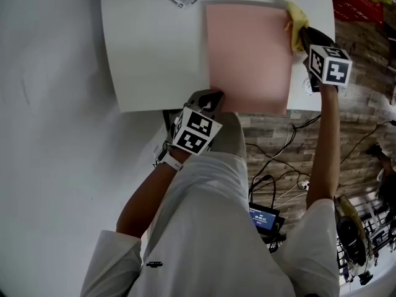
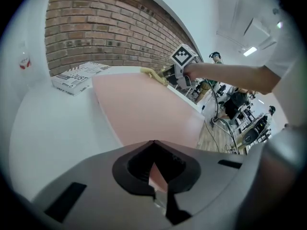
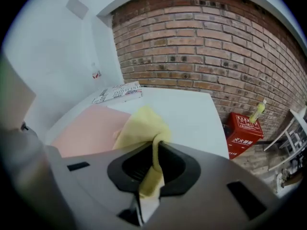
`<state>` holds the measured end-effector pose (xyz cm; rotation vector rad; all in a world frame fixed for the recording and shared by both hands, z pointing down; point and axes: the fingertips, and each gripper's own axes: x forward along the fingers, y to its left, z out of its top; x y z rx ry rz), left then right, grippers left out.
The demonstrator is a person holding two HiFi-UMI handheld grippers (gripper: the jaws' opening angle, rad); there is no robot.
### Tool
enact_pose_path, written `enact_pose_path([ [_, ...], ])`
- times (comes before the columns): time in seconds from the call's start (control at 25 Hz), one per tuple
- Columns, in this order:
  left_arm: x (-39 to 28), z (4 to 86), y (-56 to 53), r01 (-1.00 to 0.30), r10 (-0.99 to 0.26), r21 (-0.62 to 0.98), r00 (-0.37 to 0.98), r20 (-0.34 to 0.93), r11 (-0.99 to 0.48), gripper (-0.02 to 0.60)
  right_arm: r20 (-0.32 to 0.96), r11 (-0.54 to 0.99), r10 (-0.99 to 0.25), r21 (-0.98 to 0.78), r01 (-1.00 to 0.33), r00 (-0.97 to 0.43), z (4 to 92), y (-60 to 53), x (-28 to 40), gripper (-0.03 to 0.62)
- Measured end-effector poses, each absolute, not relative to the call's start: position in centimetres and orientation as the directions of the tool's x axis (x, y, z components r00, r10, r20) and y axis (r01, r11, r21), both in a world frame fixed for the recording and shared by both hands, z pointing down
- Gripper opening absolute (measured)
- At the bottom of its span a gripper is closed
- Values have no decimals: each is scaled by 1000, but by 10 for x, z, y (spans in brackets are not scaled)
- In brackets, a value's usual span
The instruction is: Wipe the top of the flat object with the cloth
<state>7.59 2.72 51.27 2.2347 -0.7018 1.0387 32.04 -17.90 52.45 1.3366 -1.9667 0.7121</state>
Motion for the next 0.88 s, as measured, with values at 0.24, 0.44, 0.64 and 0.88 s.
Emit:
enact_pose_path([
  [0.24,76,514,26,-660,-222,270,562,797,-702,17,792,342,-542,-98,-935,-281,544,-152,316,41],
  [0.44,76,514,25,-655,-225,265,565,794,-708,17,806,365,-523,-81,-928,-276,547,-128,313,40],
  [0.64,76,515,26,-664,-242,263,566,788,-700,17,827,396,-495,-58,-916,-266,546,-94,311,40],
  [0.88,77,515,24,-672,-266,258,572,776,-694,17,848,394,-459,-72,-916,-265,550,-44,308,40],
])
